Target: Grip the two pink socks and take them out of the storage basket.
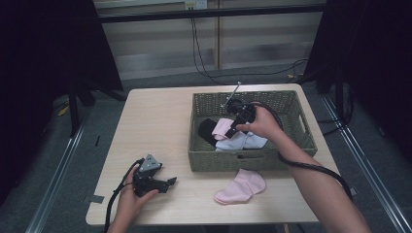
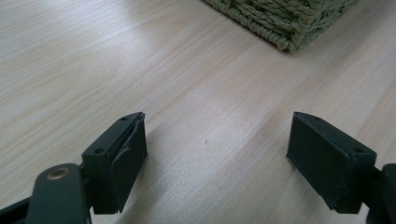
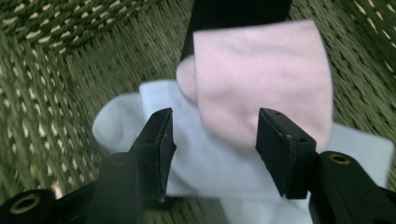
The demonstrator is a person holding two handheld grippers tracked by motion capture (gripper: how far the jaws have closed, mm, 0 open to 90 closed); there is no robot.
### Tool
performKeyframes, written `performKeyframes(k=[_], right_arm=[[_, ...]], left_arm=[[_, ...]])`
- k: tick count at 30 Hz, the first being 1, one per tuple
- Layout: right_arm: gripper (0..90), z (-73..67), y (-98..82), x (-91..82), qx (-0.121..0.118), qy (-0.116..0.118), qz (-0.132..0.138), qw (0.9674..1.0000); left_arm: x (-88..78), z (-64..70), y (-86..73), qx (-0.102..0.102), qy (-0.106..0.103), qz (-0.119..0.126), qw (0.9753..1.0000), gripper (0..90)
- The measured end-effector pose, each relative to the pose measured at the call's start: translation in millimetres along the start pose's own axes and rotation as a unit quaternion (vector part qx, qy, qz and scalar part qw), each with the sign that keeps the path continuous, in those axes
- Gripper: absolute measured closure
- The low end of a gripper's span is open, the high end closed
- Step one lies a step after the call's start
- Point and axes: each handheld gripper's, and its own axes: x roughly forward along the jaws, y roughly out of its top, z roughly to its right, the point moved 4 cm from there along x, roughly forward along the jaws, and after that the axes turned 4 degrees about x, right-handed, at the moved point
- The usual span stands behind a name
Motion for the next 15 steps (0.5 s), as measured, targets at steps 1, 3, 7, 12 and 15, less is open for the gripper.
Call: performKeyframes(k=[1,3,7,12,15], right_arm=[[43.1,0.6,2.5,3.1,0.001,-0.005,0.002,1.0],[41.1,2.1,6.1,8.9,-0.004,-0.009,0.002,0.9999],[32.8,6.4,11.6,20.4,0.004,-0.018,0.003,0.9998],[39.4,8.5,12.9,33.5,-0.002,-0.028,-0.011,0.9995],[54.8,9.4,11.0,37.7,-0.008,-0.042,-0.027,0.9987]], left_arm=[[0.0,0.0,0.0,0.0,0.0,0.0,1.0,19.4],[0.0,0.0,0.0,0.0,0.001,0.0,1.0,19.4],[0.0,0.1,0.0,0.0,0.001,0.0,1.0,19.4],[0.0,0.1,0.0,0.0,0.001,0.0,1.0,19.4],[-0.5,-0.5,-0.2,0.004,0.0,-0.003,1.0,19.4]])
